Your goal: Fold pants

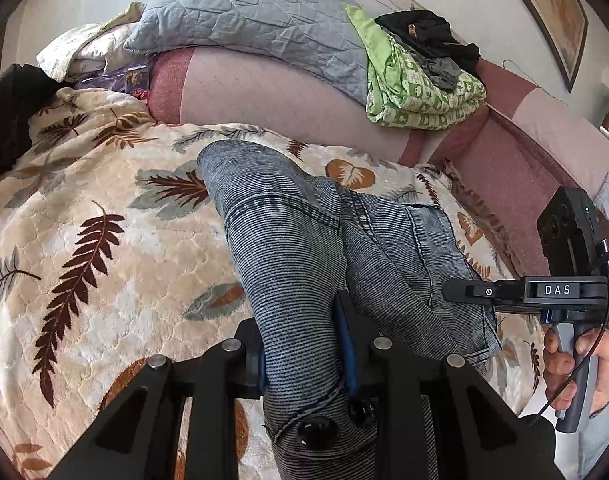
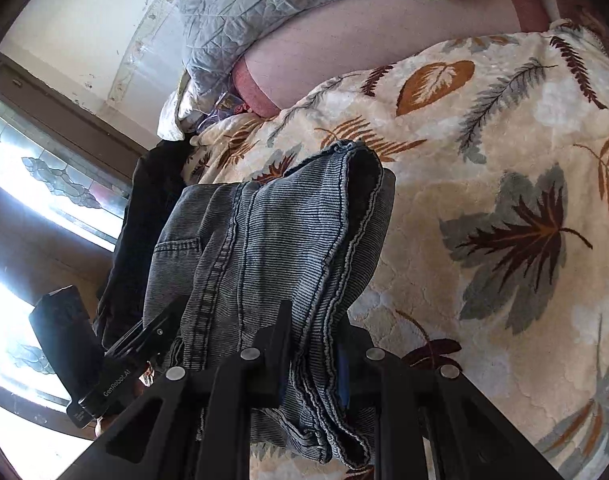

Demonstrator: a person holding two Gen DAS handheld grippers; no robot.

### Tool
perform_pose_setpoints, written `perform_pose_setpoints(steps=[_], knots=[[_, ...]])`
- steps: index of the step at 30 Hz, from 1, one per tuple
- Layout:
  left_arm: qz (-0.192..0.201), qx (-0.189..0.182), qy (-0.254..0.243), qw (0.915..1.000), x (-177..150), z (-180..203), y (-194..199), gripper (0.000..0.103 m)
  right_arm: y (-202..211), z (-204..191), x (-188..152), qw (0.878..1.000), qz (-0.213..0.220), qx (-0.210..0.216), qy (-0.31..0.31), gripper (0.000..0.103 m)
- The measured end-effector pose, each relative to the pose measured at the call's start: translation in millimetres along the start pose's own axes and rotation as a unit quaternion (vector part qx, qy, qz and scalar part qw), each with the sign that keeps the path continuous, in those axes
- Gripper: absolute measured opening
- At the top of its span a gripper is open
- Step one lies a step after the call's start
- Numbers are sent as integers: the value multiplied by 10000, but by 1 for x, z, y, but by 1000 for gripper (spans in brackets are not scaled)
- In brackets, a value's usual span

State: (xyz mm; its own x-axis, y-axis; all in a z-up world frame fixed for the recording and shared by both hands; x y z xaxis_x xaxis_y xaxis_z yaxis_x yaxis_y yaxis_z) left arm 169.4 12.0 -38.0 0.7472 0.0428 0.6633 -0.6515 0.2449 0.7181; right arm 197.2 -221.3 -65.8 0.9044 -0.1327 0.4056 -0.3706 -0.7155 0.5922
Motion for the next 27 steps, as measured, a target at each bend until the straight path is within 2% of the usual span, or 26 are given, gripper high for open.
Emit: perform_pose_setpoints(steps=[7, 13, 16, 19, 20, 22, 24, 26, 27], knots=[[-54, -149, 59, 9999, 3, -5, -11, 29, -3, 4, 2, 10000, -5, -87, -29, 19], [-288, -179, 90, 9994, -6, -4, -25, 29, -9, 13, -2, 9995, -165, -228, -167, 19], [-424, -144, 99, 9989, -14, -3, -34, 30, -15, 23, -6, 9990, -248, -288, -250, 19], [-730, -52, 118, 9972, -25, -5, -52, 30, -28, 37, -11, 9973, -432, -431, -399, 19], [-776, 66, 119, 9969, -29, -7, -56, 31, -32, 42, -14, 9966, -483, -505, -430, 19], [-857, 77, 264, 9959, -34, -14, -62, 36, -37, 53, -16, 9954, -500, -573, -582, 21], [-1029, 263, 422, 9934, -33, -21, -64, 57, -39, 64, -20, 9933, -552, -519, -874, 28], [-1041, 517, 533, 9918, -30, -26, -56, 63, -37, 67, -22, 9917, -619, -631, -933, 45], [-979, 579, 546, 9920, -28, -29, -48, 63, -34, 66, -23, 9903, -695, -782, -909, 61]])
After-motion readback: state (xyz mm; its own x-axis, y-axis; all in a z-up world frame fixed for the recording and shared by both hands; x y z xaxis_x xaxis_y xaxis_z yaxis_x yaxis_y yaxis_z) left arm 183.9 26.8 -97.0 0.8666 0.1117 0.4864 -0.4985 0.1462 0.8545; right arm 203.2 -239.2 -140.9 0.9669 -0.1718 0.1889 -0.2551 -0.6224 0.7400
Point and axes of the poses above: each gripper's, at about its wrist camera, not at the fingertips, and y roughly against the way its jaws point, z to its right, x to its top, the point moved 2 cm from there along -y, roughly the way its jaws point, and after that the axes turned 9 degrees about x, right-handed, at the moved point
